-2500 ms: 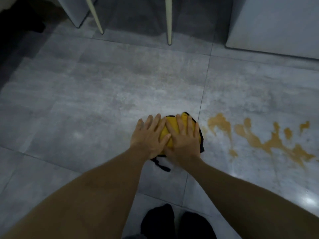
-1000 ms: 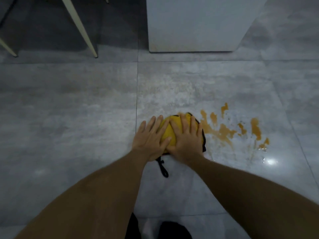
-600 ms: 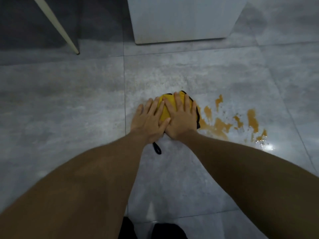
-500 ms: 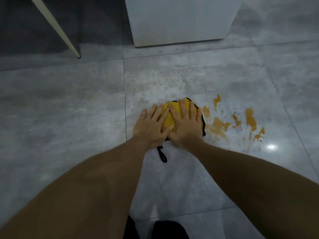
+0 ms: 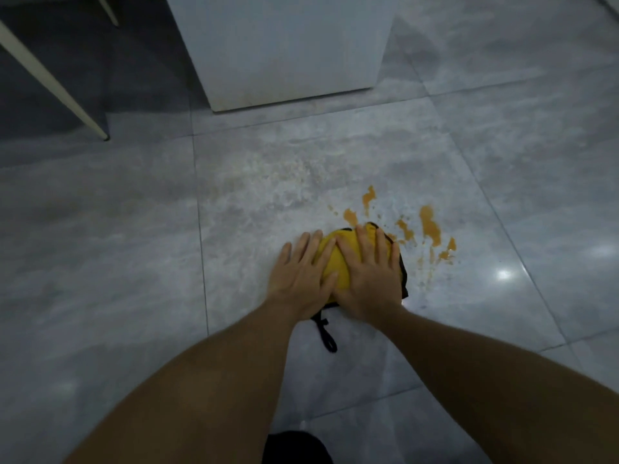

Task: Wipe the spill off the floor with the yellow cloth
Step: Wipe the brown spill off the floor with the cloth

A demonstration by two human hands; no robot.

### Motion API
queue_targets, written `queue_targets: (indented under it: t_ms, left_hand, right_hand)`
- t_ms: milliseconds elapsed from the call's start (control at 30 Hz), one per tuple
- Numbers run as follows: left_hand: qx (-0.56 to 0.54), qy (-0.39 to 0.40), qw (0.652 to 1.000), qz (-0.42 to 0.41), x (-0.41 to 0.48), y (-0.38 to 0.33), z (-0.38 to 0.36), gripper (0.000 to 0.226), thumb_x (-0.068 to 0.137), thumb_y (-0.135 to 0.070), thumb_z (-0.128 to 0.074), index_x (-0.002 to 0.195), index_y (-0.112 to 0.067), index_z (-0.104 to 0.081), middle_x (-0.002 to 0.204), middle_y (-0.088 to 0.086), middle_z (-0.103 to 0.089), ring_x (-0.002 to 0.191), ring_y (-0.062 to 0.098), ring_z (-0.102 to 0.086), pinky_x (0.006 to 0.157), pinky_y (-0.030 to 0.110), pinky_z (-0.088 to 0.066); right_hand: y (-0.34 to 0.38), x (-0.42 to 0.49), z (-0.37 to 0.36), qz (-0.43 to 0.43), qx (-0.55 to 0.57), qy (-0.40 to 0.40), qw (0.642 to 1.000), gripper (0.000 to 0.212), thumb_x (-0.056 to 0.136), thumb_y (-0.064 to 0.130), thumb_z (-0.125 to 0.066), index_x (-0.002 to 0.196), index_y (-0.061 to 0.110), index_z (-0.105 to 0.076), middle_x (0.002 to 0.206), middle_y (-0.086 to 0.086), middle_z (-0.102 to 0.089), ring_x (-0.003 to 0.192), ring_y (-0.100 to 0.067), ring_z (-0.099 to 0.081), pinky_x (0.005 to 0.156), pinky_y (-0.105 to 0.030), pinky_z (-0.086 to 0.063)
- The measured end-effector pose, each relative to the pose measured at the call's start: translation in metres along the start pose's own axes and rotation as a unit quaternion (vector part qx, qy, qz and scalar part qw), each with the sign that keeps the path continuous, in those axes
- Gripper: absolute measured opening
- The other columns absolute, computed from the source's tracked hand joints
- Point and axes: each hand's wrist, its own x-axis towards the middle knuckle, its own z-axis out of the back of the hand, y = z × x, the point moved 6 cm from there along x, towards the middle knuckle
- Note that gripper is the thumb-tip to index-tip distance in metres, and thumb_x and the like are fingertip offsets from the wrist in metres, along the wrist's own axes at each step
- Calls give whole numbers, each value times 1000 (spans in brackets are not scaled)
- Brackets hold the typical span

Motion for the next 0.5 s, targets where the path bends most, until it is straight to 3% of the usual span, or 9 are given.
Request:
queue_targets:
  t_ms: [233, 500]
  left_hand:
    - [8, -4, 1000, -1, 70, 12, 31, 68, 101, -56, -13, 159, -25, 4, 168, 1, 11, 153, 23, 11, 122, 48, 3]
    - [12, 29, 999, -13, 80, 2, 31, 69, 101, -58, -10, 159, -23, 5, 167, 1, 14, 153, 23, 14, 122, 51, 3]
  right_hand:
    - [-38, 99, 1, -44, -44, 49, 997, 92, 81, 80, -36, 162, 43, -10, 174, -7, 0, 157, -43, 3, 123, -66, 1]
    - [-46, 106, 3, -46, -41, 53, 997, 88, 86, 79, -38, 162, 43, -10, 174, -7, 0, 157, -43, 4, 123, -66, 0]
